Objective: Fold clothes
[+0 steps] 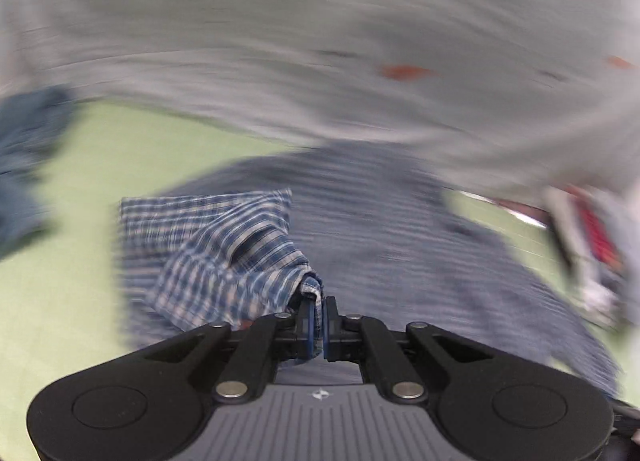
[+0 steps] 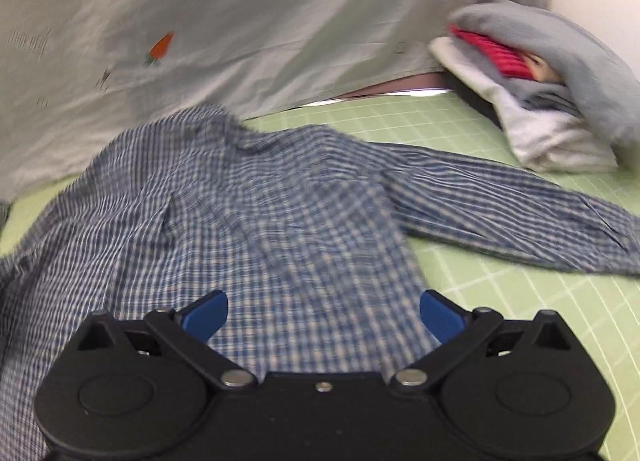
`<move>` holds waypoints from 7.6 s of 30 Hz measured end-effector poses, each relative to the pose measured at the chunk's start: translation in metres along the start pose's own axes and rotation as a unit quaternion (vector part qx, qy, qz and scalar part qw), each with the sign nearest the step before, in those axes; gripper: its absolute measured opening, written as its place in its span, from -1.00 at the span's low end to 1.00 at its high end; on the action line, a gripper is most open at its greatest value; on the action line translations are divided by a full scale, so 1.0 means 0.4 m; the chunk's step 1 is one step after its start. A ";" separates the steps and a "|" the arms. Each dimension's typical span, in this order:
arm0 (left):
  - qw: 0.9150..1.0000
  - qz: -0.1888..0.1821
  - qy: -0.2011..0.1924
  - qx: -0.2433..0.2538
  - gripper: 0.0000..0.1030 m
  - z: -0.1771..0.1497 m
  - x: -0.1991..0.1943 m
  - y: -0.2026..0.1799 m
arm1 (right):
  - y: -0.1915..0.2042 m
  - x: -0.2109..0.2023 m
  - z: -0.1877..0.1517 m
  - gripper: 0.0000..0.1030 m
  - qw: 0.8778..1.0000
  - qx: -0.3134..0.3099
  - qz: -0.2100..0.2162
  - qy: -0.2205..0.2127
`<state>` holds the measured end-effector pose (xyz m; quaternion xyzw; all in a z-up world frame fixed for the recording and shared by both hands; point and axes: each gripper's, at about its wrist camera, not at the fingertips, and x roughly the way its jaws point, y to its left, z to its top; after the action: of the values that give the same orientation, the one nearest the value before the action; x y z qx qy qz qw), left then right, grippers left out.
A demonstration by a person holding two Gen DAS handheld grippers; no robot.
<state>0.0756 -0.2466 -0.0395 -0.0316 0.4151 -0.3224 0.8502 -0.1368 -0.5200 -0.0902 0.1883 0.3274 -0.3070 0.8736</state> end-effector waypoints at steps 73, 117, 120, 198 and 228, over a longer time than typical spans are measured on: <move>0.947 0.267 0.103 -0.146 0.77 -0.342 -0.219 0.146 | -0.113 0.139 0.006 -0.66 0.996 0.075 -0.016 0.038; 0.991 0.022 0.122 0.043 0.89 -0.276 -0.309 0.540 | 0.734 -0.263 -0.489 0.44 0.997 0.063 -0.037 0.017; 0.990 0.016 0.128 0.047 0.89 -0.280 -0.311 0.555 | 0.758 -0.266 -0.526 -0.01 0.997 0.073 -0.023 0.030; 0.987 0.076 0.100 -0.100 -0.20 0.310 0.588 0.194 | -0.305 0.339 0.184 -0.36 0.989 0.118 -0.077 0.035; 0.992 0.110 0.055 0.023 0.74 0.358 0.530 0.070 | -0.280 0.308 0.333 -0.88 0.992 0.014 -0.106 -0.069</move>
<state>0.2890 -0.3769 -0.1004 0.0520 0.4545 -0.2374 0.8569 -0.0764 -0.7244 -0.0941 0.1426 0.2804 -0.4148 0.8538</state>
